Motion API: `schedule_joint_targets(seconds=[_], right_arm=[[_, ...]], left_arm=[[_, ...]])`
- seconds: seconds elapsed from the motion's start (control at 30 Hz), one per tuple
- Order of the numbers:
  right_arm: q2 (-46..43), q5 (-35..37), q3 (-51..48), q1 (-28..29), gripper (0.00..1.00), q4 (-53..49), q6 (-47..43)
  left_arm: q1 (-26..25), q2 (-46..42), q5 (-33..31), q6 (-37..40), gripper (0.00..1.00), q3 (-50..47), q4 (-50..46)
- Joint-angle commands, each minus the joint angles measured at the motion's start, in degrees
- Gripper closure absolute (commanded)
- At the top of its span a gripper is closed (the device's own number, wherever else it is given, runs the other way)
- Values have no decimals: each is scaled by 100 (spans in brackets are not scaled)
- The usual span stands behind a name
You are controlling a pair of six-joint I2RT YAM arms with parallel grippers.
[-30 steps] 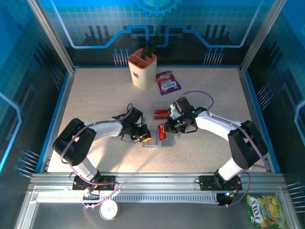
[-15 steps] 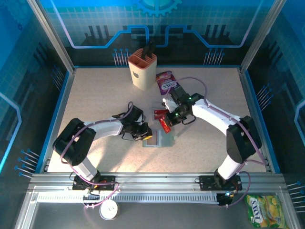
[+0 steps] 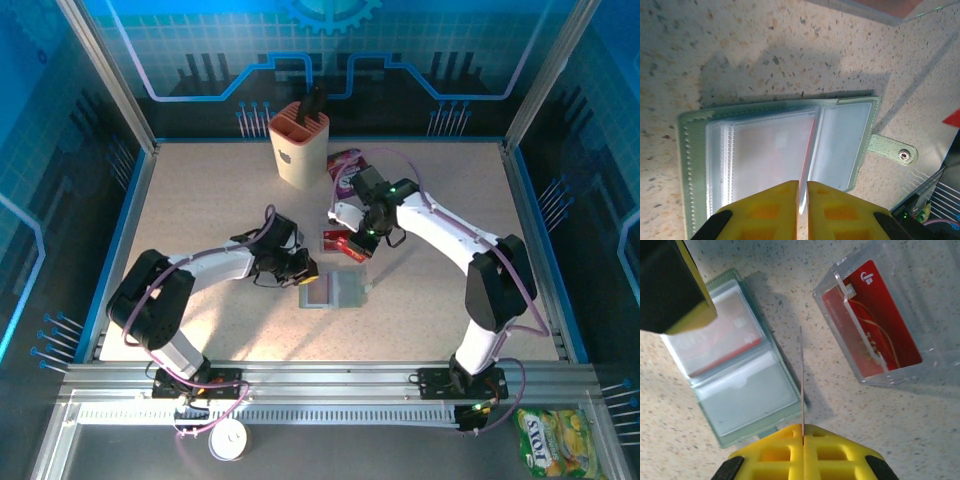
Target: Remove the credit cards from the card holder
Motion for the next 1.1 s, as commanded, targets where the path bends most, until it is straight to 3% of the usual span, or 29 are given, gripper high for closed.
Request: schedule_joint_targets(seconds=[0.0,0.23,0.77,1.07], right_arm=[[337,265,422,37,100,-531,-796],[837,430,1166,33,100,-929,-1215],[2206,402,3264,-55,100,-1648,-1643],[2588,408,3488,-83,100,-1771,-1704]], left_arm=[[131,-234,-181,357,87,170,-286],[178,-236,-343,603,86,337,-477],[354,-98,-471,265,86,501,-391],[417,-164,-473,260,83,436,-409]])
